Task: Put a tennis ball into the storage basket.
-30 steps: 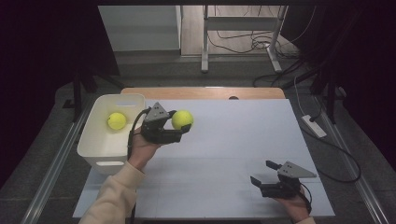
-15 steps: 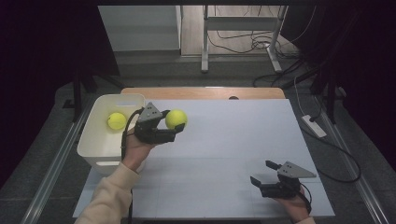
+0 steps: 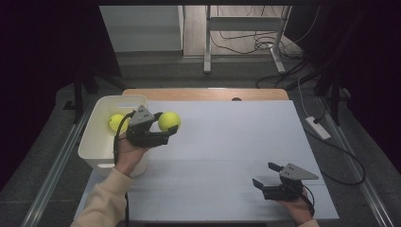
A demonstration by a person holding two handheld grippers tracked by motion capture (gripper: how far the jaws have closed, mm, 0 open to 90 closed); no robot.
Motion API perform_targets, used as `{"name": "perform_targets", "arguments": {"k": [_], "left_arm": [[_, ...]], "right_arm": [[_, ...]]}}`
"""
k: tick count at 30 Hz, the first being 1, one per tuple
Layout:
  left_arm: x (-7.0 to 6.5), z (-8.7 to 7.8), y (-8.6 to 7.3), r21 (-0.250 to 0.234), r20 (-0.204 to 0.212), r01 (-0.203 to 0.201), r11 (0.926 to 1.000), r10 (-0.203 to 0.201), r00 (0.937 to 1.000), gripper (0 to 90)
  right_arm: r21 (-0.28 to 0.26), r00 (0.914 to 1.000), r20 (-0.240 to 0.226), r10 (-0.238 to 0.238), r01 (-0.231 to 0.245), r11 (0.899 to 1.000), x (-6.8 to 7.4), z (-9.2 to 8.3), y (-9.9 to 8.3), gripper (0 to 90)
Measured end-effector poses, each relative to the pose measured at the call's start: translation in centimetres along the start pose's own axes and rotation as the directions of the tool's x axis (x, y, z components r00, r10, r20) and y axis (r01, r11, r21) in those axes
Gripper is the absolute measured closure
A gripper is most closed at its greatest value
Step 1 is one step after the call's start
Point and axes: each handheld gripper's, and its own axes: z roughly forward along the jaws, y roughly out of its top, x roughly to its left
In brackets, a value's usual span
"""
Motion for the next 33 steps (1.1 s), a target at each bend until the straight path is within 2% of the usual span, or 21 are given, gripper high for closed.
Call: {"name": "perform_targets", "arguments": {"k": [10, 12, 18, 33], "left_arm": [[1.1, -1.1, -0.5, -0.006, -0.03, 0.028, 0.9996, -0.028, 0.9992, 27.5], [1.2, -1.4, -0.5, -0.013, -0.045, 0.025, 0.9996, -0.026, 0.9987, 27.5], [1.3, -2.1, -0.4, -0.023, -0.043, 0.032, 0.9992, -0.033, 0.9986, 27.5], [2.4, -3.5, 0.1, -0.044, -0.082, 0.045, 0.998, -0.048, 0.9955, 27.5]], "right_arm": [[-0.002, 1.0, 0.0, -0.001, 0.001, 1.0, 0.0, 0.0, 0.0, 10.3], [-0.005, 1.0, -0.001, 0.001, -0.001, 1.0, 0.0, 0.0, 0.0, 10.3], [-0.005, 1.0, 0.002, 0.002, -0.002, 1.0, 0.0, 0.0, 0.0, 10.3], [-0.006, 1.0, 0.0, 0.002, -0.002, 1.0, 0.1, -0.1, 0.1, 10.3]]}}
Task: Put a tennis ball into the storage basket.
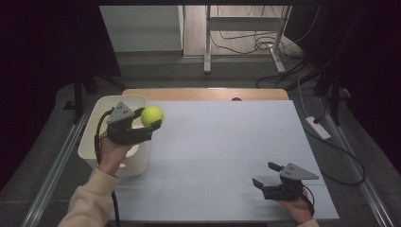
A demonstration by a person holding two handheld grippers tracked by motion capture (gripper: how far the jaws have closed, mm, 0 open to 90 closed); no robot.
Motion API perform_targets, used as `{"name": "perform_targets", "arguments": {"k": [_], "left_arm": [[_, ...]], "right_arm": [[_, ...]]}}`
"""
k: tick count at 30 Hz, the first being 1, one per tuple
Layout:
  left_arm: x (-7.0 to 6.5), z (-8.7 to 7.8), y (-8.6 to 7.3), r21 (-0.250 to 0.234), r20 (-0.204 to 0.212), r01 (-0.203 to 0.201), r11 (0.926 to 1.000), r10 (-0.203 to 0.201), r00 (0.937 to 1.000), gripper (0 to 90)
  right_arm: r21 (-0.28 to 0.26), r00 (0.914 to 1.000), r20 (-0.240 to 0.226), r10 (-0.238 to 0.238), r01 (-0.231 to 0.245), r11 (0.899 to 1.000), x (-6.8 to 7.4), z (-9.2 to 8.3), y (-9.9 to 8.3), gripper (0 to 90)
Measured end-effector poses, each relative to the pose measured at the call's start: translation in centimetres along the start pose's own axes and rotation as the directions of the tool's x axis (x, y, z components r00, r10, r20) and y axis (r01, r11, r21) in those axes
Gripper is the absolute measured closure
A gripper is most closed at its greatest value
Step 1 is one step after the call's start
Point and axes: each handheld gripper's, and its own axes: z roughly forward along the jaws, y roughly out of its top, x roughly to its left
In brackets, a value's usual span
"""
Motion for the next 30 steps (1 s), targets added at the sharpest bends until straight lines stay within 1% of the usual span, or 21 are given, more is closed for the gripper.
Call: {"name": "perform_targets", "arguments": {"k": [6, 7, 11, 13, 14, 18, 24, 28, 30], "left_arm": [[1.3, -0.1, 0.1, 0.002, -0.034, 0.022, 0.9998, -0.022, 0.9992, 27.5], [1.3, -0.1, 0.1, 0.002, -0.034, 0.022, 0.9998, -0.022, 0.9992, 27.5], [2.1, -0.1, 0.0, 0.007, -0.051, 0.04, 0.9992, -0.039, 0.9979, 27.5], [2.3, -0.2, 0.0, 0.008, -0.055, 0.042, 0.9991, -0.042, 0.9976, 27.5], [2.6, -0.2, 0.0, 0.007, -0.059, 0.054, 0.9985, -0.054, 0.9968, 27.5], [3.1, -0.3, 0.0, 0.009, -0.072, 0.063, 0.998, -0.062, 0.9955, 27.4], [4.2, -0.4, 0.0, 0.027, -0.099, 0.077, 0.9967, -0.074, 0.9923, 27.5], [5.0, -0.1, 0.0, 0.046, -0.12, 0.09, 0.9949, -0.084, 0.9892, 27.5], [5.2, 0.0, -0.1, 0.051, -0.124, 0.093, 0.9944, -0.086, 0.9885, 27.4]], "right_arm": [[0.0, 1.0, 0.0, -0.002, 0.002, 1.0, 0.0, 0.0, 0.0, 10.3], [0.0, 1.0, 0.0, -0.002, 0.002, 1.0, 0.0, 0.0, 0.0, 10.3], [0.0, 1.0, 0.0, -0.004, 0.004, 1.0, 0.0, 0.0, 0.0, 10.3], [0.0, 1.0, 0.0, -0.005, 0.005, 1.0, -0.1, 0.0, 0.0, 10.3], [0.0, 1.0, 0.0, -0.004, 0.004, 1.0, -0.1, 0.0, 0.0, 10.4], [-0.001, 1.0, 0.0, -0.006, 0.006, 1.0, -0.1, 0.0, 0.0, 10.3], [0.0, 1.0, 0.001, -0.005, 0.005, 1.0, 0.0, -0.1, 0.0, 10.3], [-0.002, 1.0, 0.0, -0.004, 0.004, 1.0, 0.0, 0.0, 0.0, 10.3], [-0.003, 1.0, 0.0, -0.004, 0.004, 1.0, 0.0, 0.0, 0.0, 10.4]]}}
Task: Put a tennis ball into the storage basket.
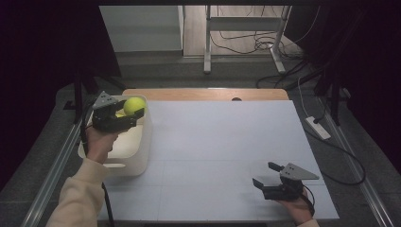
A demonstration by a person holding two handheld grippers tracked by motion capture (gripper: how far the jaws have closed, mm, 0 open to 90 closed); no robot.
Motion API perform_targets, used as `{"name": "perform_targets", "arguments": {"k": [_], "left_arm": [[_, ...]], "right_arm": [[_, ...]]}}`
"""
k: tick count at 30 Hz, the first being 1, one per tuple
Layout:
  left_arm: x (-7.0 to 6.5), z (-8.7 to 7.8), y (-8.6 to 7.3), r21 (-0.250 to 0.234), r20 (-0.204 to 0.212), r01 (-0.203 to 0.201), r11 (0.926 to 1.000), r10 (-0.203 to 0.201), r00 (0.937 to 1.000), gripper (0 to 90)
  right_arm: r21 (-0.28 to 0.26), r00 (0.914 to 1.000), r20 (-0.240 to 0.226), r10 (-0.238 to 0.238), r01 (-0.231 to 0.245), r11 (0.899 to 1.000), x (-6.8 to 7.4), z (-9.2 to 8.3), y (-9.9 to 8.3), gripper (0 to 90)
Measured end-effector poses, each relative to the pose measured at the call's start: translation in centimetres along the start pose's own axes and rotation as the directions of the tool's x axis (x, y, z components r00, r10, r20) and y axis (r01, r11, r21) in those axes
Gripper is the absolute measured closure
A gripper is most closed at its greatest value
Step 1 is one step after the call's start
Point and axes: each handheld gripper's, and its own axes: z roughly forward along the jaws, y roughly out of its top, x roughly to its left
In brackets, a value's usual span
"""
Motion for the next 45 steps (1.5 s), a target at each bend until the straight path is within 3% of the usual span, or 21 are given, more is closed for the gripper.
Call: {"name": "perform_targets", "arguments": {"k": [15, 29, 40, 45], "left_arm": [[2.4, 1.7, 0.3, 0.067, -0.074, 0.047, 0.9967, -0.042, 0.9964, 27.4], [3.5, 4.4, 0.9, 0.141, -0.117, 0.057, 0.9883, -0.041, 0.9923, 27.3], [3.5, 4.5, 1.1, 0.149, -0.126, 0.055, 0.9873, -0.036, 0.9913, 24.3], [2.8, 3.6, 1.6, 0.097, -0.105, 0.057, 0.9936, -0.047, 0.9934, 15.0]], "right_arm": [[0.003, 1.0, 0.003, -0.002, 0.002, 1.0, 0.0, 0.0, 0.0, 10.3], [0.002, 1.0, 0.004, 0.0, 0.0, 1.0, -0.1, 0.0, -0.1, 10.3], [0.005, 1.0, 0.003, 0.0, 0.0, 1.0, -0.1, 0.0, -0.1, 10.3], [0.005, 1.0, 0.002, 0.0, 0.0, 1.0, -0.1, 0.0, -0.1, 10.3]]}}
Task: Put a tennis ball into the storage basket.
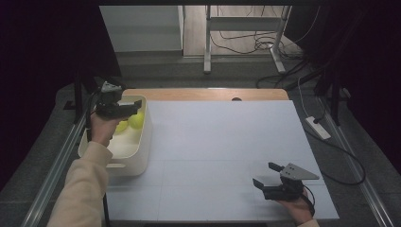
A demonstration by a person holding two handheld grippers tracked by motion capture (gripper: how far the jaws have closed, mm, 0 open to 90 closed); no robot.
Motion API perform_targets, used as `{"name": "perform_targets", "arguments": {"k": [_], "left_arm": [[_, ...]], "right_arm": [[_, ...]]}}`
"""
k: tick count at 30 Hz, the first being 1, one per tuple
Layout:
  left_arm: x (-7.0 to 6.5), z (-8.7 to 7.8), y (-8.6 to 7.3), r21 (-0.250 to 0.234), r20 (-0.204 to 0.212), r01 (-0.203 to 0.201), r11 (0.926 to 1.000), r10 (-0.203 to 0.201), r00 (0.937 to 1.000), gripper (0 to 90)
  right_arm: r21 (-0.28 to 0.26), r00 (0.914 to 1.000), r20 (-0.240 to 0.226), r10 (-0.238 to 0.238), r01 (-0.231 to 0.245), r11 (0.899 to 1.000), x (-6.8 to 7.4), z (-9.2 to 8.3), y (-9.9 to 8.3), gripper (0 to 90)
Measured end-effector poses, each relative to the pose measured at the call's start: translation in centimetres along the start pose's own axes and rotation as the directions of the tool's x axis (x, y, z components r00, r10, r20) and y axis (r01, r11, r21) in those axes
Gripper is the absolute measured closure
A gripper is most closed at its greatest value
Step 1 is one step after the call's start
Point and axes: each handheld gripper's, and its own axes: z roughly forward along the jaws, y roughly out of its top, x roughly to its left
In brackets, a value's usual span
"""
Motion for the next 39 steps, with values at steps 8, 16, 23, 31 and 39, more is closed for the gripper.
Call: {"name": "perform_targets", "arguments": {"k": [8, 16, 23, 31, 39], "left_arm": [[-0.8, -1.4, 0.0, -0.04, 0.072, -0.004, 0.9992, 0.007, 0.9974, 8.8], [-1.7, -2.9, -0.4, -0.101, 0.137, -0.013, 0.9948, 0.027, 0.9902, 8.0], [-2.8, -4.0, -1.3, -0.148, 0.198, -0.02, 0.9888, 0.05, 0.9788, 8.3], [-4.2, -5.7, -2.5, -0.204, 0.294, -0.035, 0.9783, 0.096, 0.951, 8.9], [-5.8, -6.7, -3.9, -0.229, 0.336, -0.069, 0.9709, 0.145, 0.9306, 9.0]], "right_arm": [[-0.001, 1.0, -0.001, -0.003, 0.003, 1.0, 0.0, 0.0, 0.0, 10.3], [-0.001, 1.0, 0.001, -0.003, 0.003, 1.0, 0.0, 0.0, 0.0, 10.3], [-0.002, 1.0, 0.002, -0.004, 0.004, 1.0, 0.0, -0.1, 0.0, 10.3], [-0.002, 1.0, 0.004, -0.003, 0.003, 1.0, 0.1, -0.1, 0.1, 10.4], [-0.005, 1.0, 0.002, -0.007, 0.007, 1.0, 0.2, 0.0, 0.1, 10.3]]}}
